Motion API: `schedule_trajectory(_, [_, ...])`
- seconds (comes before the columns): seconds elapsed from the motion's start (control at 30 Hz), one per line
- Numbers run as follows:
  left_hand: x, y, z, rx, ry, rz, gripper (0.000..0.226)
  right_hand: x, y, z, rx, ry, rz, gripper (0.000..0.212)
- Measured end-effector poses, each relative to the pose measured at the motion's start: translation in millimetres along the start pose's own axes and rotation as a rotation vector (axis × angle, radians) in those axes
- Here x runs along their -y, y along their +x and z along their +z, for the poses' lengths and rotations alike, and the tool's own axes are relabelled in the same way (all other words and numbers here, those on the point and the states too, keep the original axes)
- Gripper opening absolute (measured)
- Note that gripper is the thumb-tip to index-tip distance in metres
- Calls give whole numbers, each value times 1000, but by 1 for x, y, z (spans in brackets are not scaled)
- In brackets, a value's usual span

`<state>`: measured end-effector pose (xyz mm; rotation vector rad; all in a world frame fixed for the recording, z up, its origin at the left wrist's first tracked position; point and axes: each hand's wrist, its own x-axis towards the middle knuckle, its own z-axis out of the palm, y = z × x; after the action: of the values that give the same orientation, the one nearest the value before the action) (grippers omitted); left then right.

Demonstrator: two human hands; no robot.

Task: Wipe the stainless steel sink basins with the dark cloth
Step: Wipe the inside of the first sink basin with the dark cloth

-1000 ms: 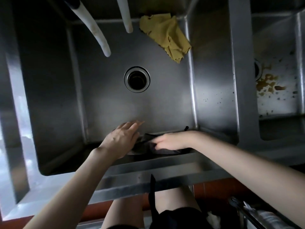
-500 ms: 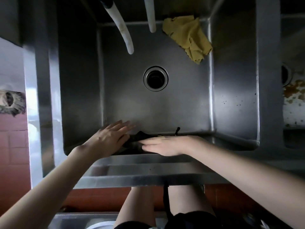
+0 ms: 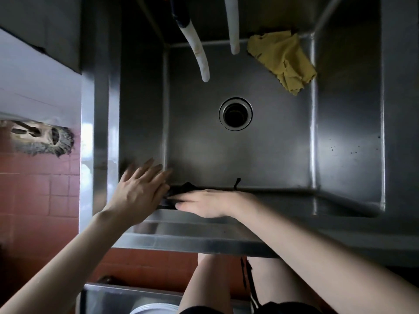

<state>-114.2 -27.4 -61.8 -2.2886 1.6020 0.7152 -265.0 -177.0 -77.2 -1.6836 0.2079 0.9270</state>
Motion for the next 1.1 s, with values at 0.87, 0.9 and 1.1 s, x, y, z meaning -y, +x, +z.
schedule_trajectory(0.87, [3,-25,11,-107,-416,35,55,-2,-16,6,-75,-46,78,44])
schedule_trajectory(0.9, [2,-24,12,-107,-396,27,57,-12,-29,4,-82,-49,77,43])
schedule_trajectory(1.1, [-7,-18,13,-104,-336,-22,63,-62,-119,-4,-187,-79,198,39])
